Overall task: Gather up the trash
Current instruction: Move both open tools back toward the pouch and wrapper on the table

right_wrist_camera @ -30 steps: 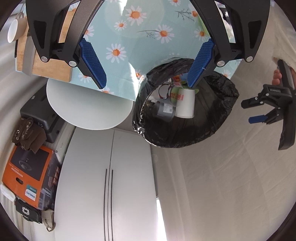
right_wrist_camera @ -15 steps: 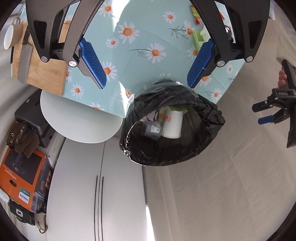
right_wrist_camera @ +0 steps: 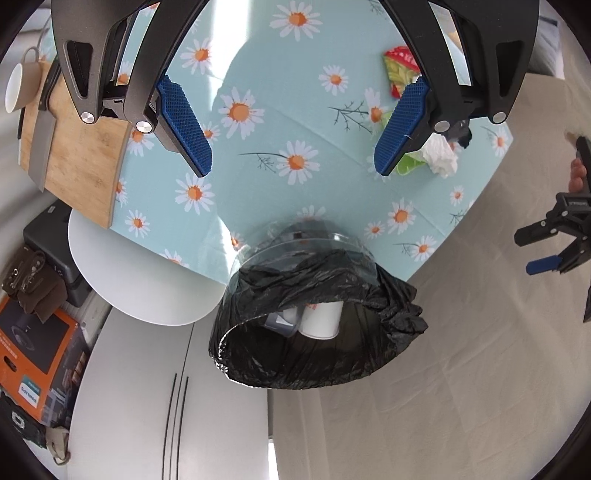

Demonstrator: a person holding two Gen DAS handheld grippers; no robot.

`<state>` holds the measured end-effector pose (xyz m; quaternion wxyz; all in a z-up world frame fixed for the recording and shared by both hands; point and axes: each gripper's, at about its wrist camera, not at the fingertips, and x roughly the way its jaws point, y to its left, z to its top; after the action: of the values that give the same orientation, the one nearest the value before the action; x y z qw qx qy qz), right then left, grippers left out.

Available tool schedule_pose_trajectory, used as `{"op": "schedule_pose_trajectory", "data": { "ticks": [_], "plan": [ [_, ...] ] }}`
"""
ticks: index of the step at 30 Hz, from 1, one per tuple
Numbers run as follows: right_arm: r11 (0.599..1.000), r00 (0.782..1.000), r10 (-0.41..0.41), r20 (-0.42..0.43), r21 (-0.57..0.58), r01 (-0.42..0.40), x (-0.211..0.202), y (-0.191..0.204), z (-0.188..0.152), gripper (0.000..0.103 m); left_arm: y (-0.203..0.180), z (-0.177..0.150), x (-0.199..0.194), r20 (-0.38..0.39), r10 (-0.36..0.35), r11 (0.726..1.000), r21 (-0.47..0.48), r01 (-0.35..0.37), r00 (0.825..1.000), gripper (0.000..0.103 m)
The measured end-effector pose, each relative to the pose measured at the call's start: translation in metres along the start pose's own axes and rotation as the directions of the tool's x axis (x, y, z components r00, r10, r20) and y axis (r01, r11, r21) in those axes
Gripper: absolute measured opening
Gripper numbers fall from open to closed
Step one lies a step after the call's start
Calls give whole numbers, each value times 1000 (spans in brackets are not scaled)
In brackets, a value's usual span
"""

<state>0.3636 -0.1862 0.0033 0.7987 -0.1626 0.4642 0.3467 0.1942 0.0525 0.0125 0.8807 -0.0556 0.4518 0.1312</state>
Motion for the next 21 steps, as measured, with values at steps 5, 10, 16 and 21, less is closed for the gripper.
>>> {"op": "schedule_pose_trajectory", "data": {
  "ticks": [5, 10, 16, 21],
  "plan": [
    [999, 999, -1, -54, -45, -2, 7, 13, -25, 85, -15, -27, 3, -28, -36, 999, 8, 36, 999, 97],
    [995, 996, 0, -93, -95, -9, 10, 25, -48, 85, -27, -52, 6, -59, -68, 998, 12, 69, 996, 97],
    [994, 991, 16, -133, -102, -29, 21, 34, -72, 86, -35, -78, 10, -101, -69, 997, 37, 73, 992, 97],
    [994, 985, 24, -172, -99, -42, 36, 44, -89, 86, -38, -96, 23, -141, -135, 988, 50, 143, 981, 97]
  ]
}}
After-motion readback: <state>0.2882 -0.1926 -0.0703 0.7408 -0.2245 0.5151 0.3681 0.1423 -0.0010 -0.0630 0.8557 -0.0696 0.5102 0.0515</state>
